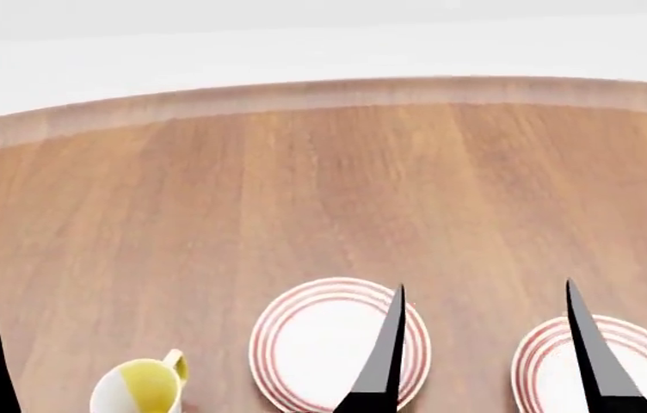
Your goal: Put the white mug on the left plate.
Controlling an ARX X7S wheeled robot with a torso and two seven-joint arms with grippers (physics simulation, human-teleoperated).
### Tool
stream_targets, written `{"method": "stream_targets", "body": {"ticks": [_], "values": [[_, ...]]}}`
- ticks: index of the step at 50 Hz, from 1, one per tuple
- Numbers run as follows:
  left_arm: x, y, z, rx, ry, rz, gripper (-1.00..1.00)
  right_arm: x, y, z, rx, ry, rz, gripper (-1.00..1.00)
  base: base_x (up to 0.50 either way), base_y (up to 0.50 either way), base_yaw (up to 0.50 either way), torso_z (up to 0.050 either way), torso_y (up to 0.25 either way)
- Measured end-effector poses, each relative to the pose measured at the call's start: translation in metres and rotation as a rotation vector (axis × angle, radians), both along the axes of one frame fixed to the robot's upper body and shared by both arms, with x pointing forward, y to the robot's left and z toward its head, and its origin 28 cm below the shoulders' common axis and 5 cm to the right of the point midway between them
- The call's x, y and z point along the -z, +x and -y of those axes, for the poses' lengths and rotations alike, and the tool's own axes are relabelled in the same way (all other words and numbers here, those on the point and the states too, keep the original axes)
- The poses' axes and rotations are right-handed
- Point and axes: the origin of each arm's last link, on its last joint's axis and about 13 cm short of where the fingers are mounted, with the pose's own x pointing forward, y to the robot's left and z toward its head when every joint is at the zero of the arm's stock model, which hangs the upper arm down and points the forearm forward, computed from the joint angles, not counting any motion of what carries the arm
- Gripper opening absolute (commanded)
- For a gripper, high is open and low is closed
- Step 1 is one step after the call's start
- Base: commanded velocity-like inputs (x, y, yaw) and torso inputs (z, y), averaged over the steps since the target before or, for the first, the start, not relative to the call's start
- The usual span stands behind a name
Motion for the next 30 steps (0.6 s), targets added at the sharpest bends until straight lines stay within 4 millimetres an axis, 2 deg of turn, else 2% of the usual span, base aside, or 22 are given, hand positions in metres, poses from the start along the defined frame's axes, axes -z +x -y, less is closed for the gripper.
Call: {"method": "stream_targets", "body": {"ticks": [30], "values": [[0.0015,-0.0026,0.0025,0.046,0.021,-0.004,1.00,-0.0003,-0.0016,0.0038,0.016,0.009,0.023,1.00,0.00,0.00,-0.48,0.000,0.000]]}}
